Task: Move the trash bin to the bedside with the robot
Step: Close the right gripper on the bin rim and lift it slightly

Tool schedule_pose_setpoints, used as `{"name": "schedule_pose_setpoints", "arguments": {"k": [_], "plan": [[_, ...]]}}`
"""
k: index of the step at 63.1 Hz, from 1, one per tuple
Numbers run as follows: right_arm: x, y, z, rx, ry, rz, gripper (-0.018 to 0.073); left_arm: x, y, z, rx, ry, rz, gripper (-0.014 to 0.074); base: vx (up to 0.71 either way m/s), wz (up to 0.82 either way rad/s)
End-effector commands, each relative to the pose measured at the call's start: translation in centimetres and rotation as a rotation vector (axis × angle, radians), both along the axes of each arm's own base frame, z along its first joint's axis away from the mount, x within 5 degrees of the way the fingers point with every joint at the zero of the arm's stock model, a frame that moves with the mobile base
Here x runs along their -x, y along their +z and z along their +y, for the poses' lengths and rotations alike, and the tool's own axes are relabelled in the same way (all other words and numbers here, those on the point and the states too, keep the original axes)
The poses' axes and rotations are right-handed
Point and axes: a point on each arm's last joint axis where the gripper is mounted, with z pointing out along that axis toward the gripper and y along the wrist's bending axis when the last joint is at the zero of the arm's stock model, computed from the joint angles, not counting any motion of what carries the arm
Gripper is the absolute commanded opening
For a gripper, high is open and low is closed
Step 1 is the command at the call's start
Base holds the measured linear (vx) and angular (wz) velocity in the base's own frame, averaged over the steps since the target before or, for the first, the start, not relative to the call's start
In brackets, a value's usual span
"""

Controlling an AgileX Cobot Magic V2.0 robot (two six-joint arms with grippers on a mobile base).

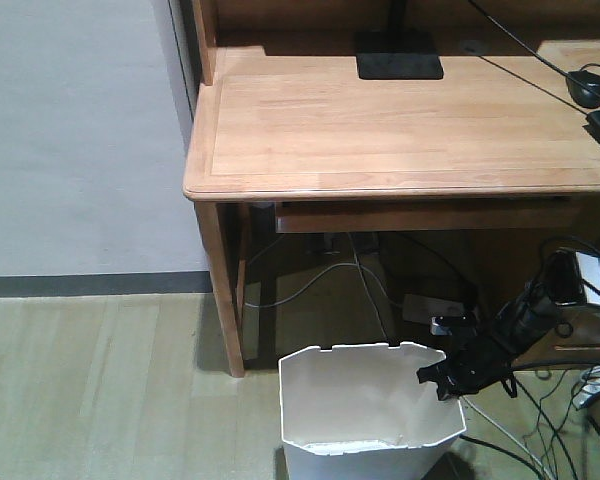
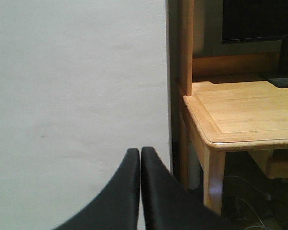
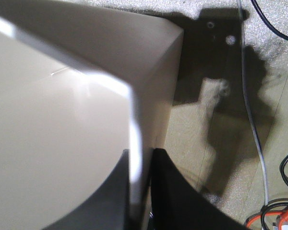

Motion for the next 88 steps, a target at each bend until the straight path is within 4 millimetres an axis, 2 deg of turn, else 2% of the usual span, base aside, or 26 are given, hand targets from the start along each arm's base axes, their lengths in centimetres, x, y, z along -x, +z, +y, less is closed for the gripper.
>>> {"name": "schedule_pose_setpoints", "arguments": {"k": [1,16,26,35,47,65,81,88], "plan": [[-1.6,2.0,0.3,-0.052,0.004,-0.012,-0.0010,0.1,1.4,0.0,0.004,-0.005,-0.099,-0.0006,0.00,0.00],[-1.9,2.6,0.3,-0.066,0.009,-0.015,-0.0009,0.1,1.4,0.0,0.004,-0.005,-0.099,-0.0006,0.00,0.00],[-2.6,4.5,0.1,-0.051,0.057,-0.087,-0.0006,0.1,1.4,0.0,0.004,-0.005,-0.099,-0.0006,0.00,0.00],[-2.1,6.2,0.3,-0.055,0.057,-0.149,-0.0006,0.1,1.4,0.0,0.004,-0.005,-0.099,-0.0006,0.00,0.00],[-1.1,9.6,0.9,-0.098,0.095,-0.203,-0.0006,0.1,1.4,0.0,0.004,-0.005,-0.099,-0.0006,0.00,0.00],[0.1,16.0,0.5,-0.027,0.146,-0.276,-0.0006,0.1,1.4,0.0,0.004,-0.005,-0.099,-0.0006,0.00,0.00],[1.6,19.8,0.5,-0.006,0.141,-0.303,-0.0006,0.1,1.4,0.0,0.004,-0.005,-0.099,-0.0006,0.00,0.00],[2.1,20.8,0.7,-0.016,0.141,-0.310,-0.0006,0.1,1.4,0.0,0.004,-0.005,-0.099,-0.0006,0.00,0.00]]}}
